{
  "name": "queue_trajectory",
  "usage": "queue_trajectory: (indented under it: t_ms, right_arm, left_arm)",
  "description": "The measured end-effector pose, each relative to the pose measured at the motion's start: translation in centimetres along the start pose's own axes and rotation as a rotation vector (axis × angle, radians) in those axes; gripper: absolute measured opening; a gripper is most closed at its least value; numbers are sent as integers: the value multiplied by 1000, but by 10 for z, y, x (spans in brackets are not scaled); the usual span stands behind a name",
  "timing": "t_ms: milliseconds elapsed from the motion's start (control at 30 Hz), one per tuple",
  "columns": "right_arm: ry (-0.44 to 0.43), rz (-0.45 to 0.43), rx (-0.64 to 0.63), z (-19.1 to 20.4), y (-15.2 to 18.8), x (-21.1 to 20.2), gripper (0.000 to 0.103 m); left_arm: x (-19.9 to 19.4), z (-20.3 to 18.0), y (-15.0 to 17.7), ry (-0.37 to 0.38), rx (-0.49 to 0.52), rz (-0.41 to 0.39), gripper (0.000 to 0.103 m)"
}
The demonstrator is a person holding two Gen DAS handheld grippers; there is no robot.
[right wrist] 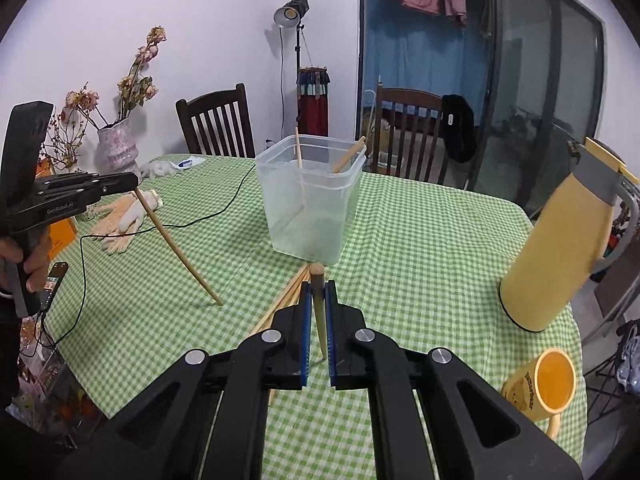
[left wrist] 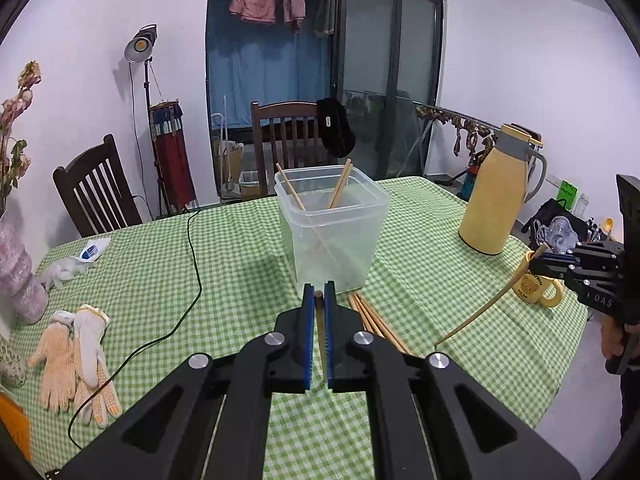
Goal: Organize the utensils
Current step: 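Lift both held chopsticks up over the clear container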
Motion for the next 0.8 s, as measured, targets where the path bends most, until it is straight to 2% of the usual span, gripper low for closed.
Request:
queue_trajectory:
  t_ms: [167,467,700,800]
  right_arm:
    - [-9,9,-8,-6,-9,5,7]
    - [-3,-66,-30,-16,-54,-8,7]
    - [-13,-175,-48,-28,-133,-37,7]
    - [-28,-234,-49,-32,-177,-53,7]
  left_arm:
    - [0,2,-10,39,-8,0,1]
    - [-25,12,-68,102,-72,-108,1]
    - [-50,27,-151,154,-92,-182,1]
    - [-57,30,-194,138,-96,-221,1]
Point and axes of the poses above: each gripper's, at about its wrist camera, not at the fingertips, and x roughly the way its jaws point, z to its left, y to its underside, the point moved 3 cm from there along x, roughly the way its jaws point, and after that the axes turned 5 degrees about -y, right-handed, at the moved point
